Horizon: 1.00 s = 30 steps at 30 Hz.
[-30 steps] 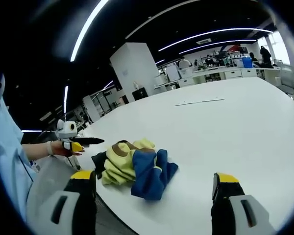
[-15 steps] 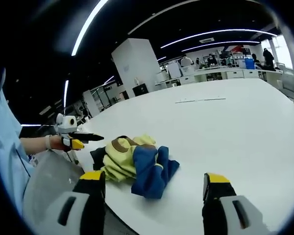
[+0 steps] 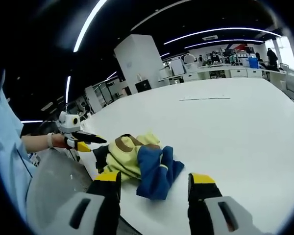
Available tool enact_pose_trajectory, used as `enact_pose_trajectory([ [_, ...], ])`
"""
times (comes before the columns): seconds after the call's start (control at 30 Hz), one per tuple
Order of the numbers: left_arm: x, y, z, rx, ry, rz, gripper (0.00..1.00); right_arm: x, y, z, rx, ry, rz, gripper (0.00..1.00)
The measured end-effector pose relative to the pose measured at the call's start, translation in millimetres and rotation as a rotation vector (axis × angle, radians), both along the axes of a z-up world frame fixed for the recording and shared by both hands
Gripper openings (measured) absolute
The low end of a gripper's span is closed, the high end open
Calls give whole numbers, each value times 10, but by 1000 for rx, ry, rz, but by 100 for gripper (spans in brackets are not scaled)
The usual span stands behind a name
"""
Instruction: Fold the garment on the visible template until the final outline fits inside the template.
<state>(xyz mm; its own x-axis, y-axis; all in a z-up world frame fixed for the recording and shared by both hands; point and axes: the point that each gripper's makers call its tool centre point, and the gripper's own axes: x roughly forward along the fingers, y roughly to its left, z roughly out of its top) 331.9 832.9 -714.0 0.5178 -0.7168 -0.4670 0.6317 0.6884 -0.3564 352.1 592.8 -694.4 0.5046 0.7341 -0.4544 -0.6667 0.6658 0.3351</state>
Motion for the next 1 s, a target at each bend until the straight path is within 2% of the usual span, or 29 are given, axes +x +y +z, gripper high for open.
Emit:
enact_pose_trajectory([
  [0.13, 2, 5, -7, 5, 2, 0, 54, 3, 43, -8, 3, 10, 7, 46],
  [0.37, 6, 14, -1, 2, 4, 8, 52, -9, 118, -32, -1, 19, 28, 46],
  [0.43, 1, 17, -9, 5, 9, 8, 49, -17, 127, -57, -17, 31, 38, 43],
  [0.63, -47, -8, -108, 37, 52, -8, 42, -45, 209, -111, -44, 77, 66, 28],
  [0.73, -82, -22, -185, 50, 83, -28, 36, -47, 246, -207, -98, 83, 83, 22],
  [0.87, -128, -79, -301, 73, 141, -47, 26, -51, 289, -306, -130, 108, 86, 14],
  [0.93, -111, -104, -350, 85, 147, -44, 26, -45, 276, -346, -166, 96, 88, 12],
  [1.0, -98, -118, -360, 86, 145, -39, 24, -35, 267, -359, -170, 106, 75, 10],
])
